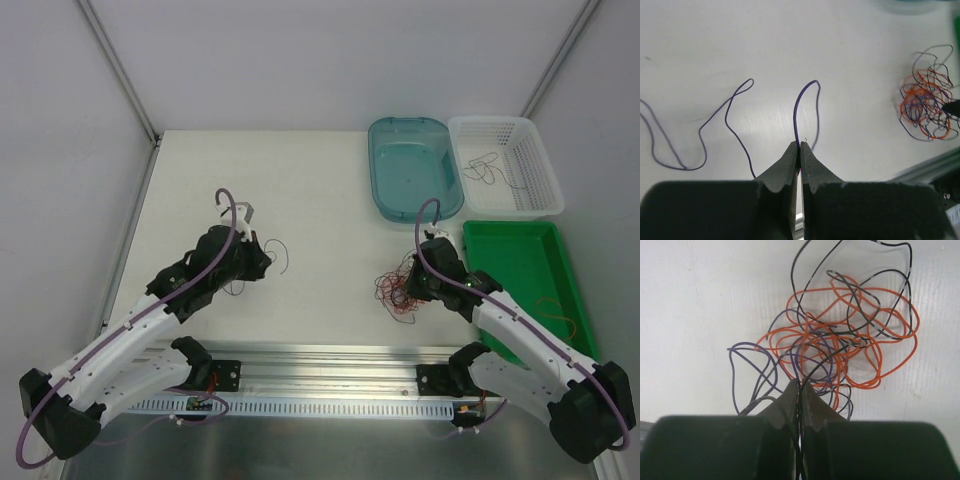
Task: Untangle the cables
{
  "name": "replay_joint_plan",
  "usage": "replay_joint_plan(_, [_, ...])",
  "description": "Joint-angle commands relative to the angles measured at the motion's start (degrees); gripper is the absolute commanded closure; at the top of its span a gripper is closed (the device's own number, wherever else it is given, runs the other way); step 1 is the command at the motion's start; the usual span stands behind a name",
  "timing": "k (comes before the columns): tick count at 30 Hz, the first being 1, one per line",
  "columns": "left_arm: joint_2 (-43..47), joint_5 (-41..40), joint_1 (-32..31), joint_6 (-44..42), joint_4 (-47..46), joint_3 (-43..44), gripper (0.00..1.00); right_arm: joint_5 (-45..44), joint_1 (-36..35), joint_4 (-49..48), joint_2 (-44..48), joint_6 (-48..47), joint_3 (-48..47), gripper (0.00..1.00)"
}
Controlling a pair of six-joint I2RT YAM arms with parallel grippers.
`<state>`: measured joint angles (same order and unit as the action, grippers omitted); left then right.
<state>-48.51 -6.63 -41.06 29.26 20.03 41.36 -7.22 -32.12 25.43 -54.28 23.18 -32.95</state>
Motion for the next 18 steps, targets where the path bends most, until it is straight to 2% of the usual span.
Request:
replay_joint_plan(1, [3.51,-2.25,4.84,-1.92,7.3,3.54,1.0,2.46,0.13,4.54,2.34,-4.19,-4.31,0.95])
replay_joint_plan(2, [3.69,-2.16,5.89,-2.44,7.48,5.29,1.0,4.04,-0.4,4.28,2.43,-4.89,-5.8,0.91])
replay_joint_plan(3, [3.69,-2.16,6.08,-3.14,7.65,6.18,1.0,5.45,-0.92,4.36,1.82,-5.68,-6.85,0.77])
replay_joint_plan(5, [3.08,-1.98,6.08,-3.15,7.92,8.19,1.0,6.26,-4.08,5.15,0.94,-7.44,-8.7,0.61])
replay_joint_plan(6, [2.81,-1.89,6.16,-2.46,7.83,8.47,1.0,5.39,-5.31,5.59,0.15,-7.97,-10.71,0.49])
replay_joint_plan(7, [2.46,-2.33,6.17,-2.01,7.83,8.64,1.0,4.94,-6.45,6.46,-0.29,-8.58,-11.69,0.44])
replay_joint_plan(8, [1.85,-2.94,6.25,-1.57,7.83,8.38,1.0,4.5,-8.55,6.82,-0.47,-8.85,-12.66,0.36])
replay_joint_plan(12, [1.49,-9.35,7.65,3.51,7.83,3.74,1.0,2.92,-13.05,7.88,-0.13,-10.34,-15.74,0.21])
replay_joint_plan(18, [0.09,-14.19,13.98,9.41,6.6,-5.14,1.0,2.65,-16.48,7.79,3.04,-12.19,-16.18,0.14])
